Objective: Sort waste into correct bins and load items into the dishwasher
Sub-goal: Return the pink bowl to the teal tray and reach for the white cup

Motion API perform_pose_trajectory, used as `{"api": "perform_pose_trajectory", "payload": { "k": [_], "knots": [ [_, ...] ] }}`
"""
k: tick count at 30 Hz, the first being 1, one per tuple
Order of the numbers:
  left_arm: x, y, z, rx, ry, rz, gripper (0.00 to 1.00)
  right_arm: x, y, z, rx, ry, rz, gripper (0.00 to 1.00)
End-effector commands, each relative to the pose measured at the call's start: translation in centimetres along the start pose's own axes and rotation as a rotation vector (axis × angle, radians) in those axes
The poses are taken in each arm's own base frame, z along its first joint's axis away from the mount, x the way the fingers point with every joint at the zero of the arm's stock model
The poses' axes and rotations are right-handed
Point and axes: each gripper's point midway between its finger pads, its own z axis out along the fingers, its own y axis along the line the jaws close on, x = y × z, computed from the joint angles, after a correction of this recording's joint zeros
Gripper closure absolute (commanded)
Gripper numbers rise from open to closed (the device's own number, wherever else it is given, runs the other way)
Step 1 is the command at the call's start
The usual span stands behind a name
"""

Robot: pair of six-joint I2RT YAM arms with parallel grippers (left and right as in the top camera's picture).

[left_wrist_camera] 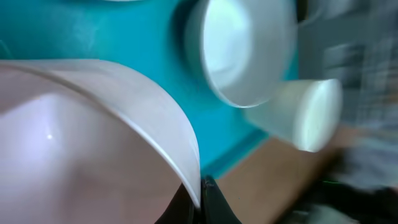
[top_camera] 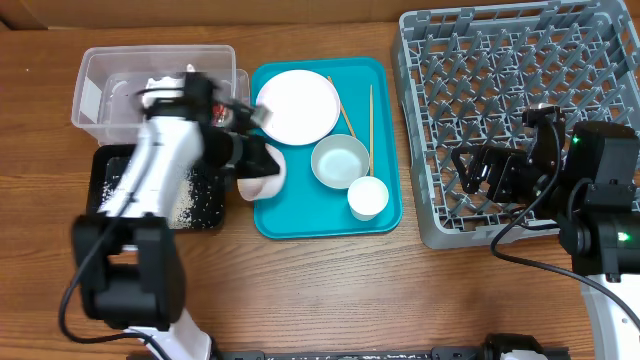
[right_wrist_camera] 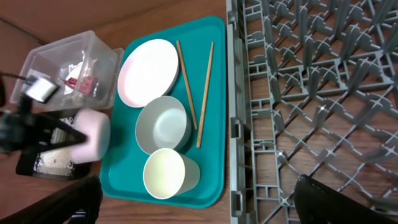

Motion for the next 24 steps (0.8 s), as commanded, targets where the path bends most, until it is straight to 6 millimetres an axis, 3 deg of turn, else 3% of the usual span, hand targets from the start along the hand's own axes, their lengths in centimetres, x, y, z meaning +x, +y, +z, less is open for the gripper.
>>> {"api": "perform_pose_trajectory", "payload": {
  "k": [1, 8, 16, 19, 24],
  "knots": [
    [0.4, 1.6, 1.2, -0.327, 0.029, 0.067, 0.96, -0.8, 0.5, -0.6, -0.011, -0.024, -0.008, 0.0],
    [1.0, 0.0, 3.5, -0.469, 0.045, 0.159, 0.95, -0.8, 0.5, -0.6, -0.01, -0.024, -0.007, 0.0],
    [1.5, -0.3, 3.6, -0.459, 0.063, 0.148, 0.85, -0.8, 0.5, -0.6, -0.01, -0.023, -0.007, 0.0],
    [1.5, -1.0, 3.9, -0.42, 0.065, 0.148, 0.76, -0.8, 0.5, -0.6, -0.01, -0.023, -0.007, 0.0],
    [0.4, -3.1, 3.1, -0.345, 0.041, 0.161, 0.53, -0.8, 0.5, -0.6, -0.01, -0.025, -0.008, 0.0]
  ]
}}
